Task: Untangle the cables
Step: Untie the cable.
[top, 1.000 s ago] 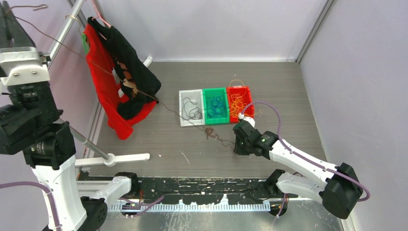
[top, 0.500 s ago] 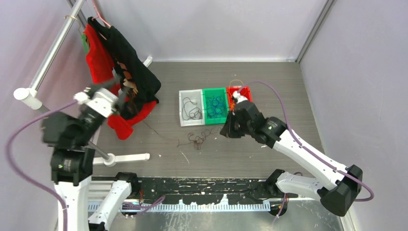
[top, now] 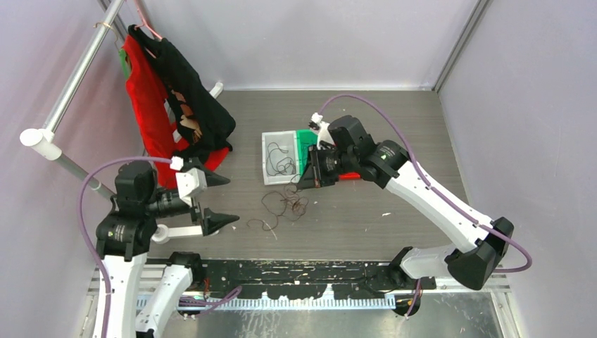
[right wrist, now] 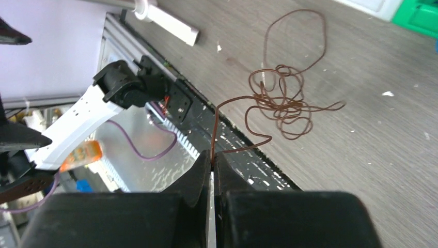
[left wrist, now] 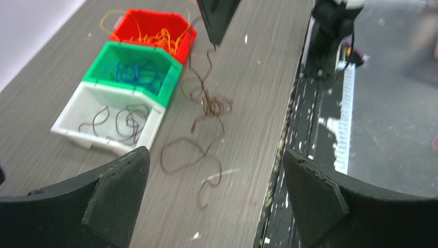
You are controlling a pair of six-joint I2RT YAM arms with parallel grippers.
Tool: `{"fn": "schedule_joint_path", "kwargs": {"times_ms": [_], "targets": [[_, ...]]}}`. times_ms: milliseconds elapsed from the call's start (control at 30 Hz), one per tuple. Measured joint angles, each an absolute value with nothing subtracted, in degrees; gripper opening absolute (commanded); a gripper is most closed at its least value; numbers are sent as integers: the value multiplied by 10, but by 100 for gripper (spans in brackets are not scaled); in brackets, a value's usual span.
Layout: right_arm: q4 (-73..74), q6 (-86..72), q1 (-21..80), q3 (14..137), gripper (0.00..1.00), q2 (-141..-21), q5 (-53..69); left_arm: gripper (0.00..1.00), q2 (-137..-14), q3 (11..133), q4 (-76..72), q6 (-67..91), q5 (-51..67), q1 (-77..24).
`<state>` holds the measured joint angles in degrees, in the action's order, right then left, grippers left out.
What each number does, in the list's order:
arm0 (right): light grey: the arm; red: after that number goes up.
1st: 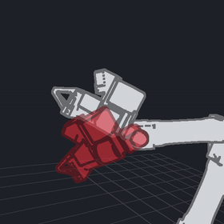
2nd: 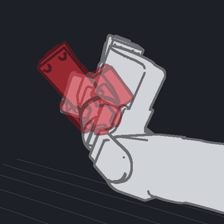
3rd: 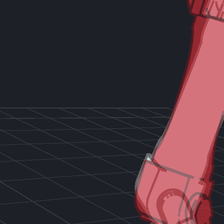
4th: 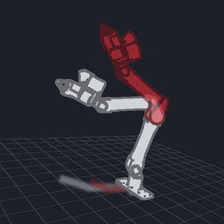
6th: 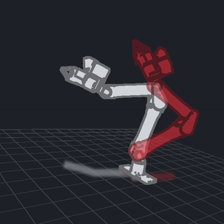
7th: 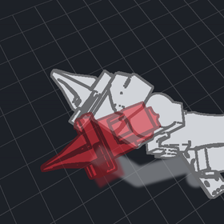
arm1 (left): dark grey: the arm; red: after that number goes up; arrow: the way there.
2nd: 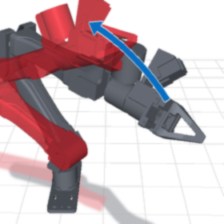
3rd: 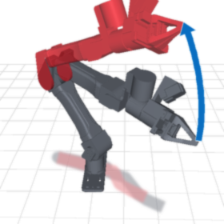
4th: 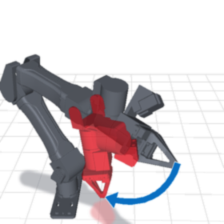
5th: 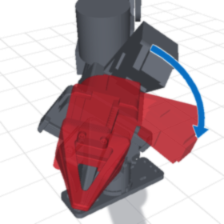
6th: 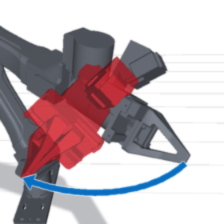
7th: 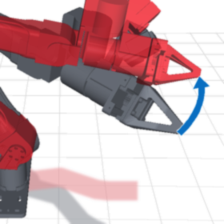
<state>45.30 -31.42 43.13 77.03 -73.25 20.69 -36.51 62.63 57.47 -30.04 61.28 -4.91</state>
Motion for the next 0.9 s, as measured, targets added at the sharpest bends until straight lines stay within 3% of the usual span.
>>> {"fn": "schedule_joint_path", "kwargs": {"times_ms": [300, 667, 733, 900], "targets": [[406, -346, 449, 778, 1, -765, 337, 91, -379, 523, 332, -106, 636, -79], [347, -376, 508, 842, 1, -849, 392, 89, -483, 553, 298, -116, 608, -182], [347, -377, 509, 842, 1, -850, 398, 77, -489, 563, 313, -138, 614, -182], [341, -379, 508, 845, 1, -850, 413, 32, -490, 574, 334, -180, 627, -183]]}}
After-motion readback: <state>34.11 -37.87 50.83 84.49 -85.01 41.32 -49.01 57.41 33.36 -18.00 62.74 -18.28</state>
